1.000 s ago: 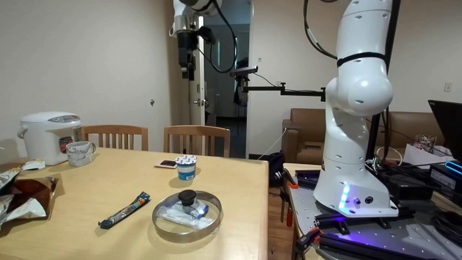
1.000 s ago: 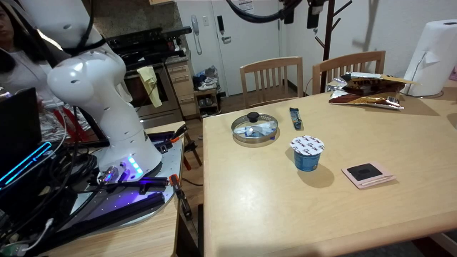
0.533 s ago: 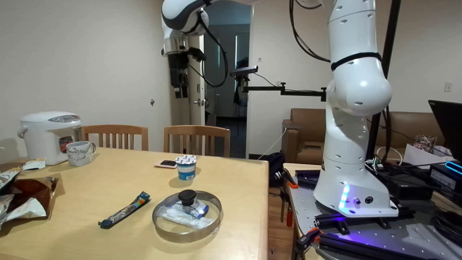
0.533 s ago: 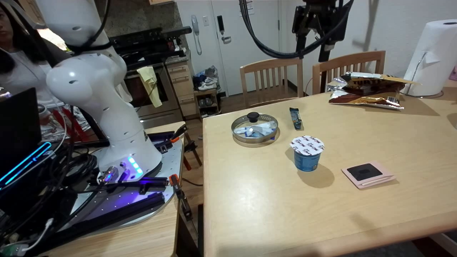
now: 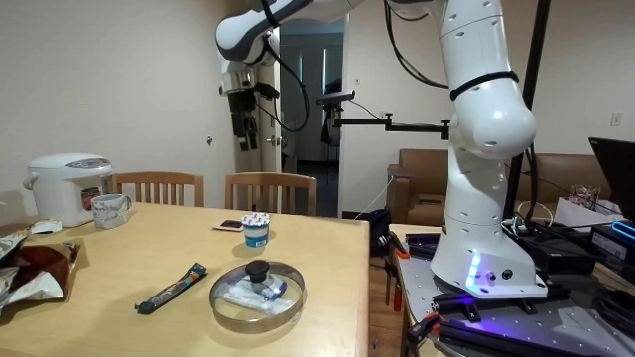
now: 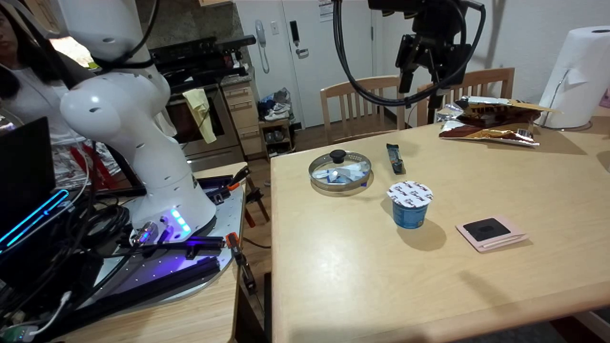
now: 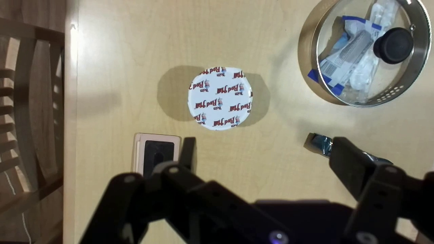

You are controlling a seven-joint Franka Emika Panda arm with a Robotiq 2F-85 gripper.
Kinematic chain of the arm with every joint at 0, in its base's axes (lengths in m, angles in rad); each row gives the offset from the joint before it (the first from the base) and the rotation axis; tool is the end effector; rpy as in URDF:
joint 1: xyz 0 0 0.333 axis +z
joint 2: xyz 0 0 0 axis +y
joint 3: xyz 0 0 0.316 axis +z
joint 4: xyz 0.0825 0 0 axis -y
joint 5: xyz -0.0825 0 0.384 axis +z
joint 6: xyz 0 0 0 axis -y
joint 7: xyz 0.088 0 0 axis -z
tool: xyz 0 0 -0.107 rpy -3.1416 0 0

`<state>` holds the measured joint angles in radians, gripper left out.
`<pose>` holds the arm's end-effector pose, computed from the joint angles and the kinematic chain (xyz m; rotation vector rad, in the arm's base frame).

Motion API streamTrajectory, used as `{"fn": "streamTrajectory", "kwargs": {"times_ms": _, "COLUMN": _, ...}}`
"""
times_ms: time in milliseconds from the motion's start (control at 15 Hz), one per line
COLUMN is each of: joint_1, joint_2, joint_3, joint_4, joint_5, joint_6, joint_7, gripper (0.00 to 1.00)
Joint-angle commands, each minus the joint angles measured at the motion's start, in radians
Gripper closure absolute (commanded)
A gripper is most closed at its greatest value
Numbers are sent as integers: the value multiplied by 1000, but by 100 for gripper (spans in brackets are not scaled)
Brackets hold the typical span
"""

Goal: Push the blue cup backwards

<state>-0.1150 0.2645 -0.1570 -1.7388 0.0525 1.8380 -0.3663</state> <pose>0.5947 -0.1547 0.4121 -3.0720 -0.1205 0.2327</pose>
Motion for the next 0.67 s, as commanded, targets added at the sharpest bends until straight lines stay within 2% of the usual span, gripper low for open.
{"fn": "streamTrajectory", "kwargs": {"times_ms": 0, "joint_1": -17, "joint_2": -36, "joint_3": 19, "joint_4": -36, "joint_5": -28, "joint_6": 61, "joint_7": 52, "gripper": 0}}
{"fn": "streamTrajectory", "kwargs": {"times_ms": 267, "joint_1": -25, "joint_2": 5, "joint_3": 27, "joint_4": -34, "joint_5": -4, "joint_6": 119, "joint_7": 36, "gripper": 0}}
{"fn": "streamTrajectory", "kwargs": {"times_ms": 600, "joint_1": -31, "joint_2": 64, "joint_3": 45, "joint_4": -58, "joint_5": 6, "joint_6": 279, "joint_7": 11, "gripper": 0}}
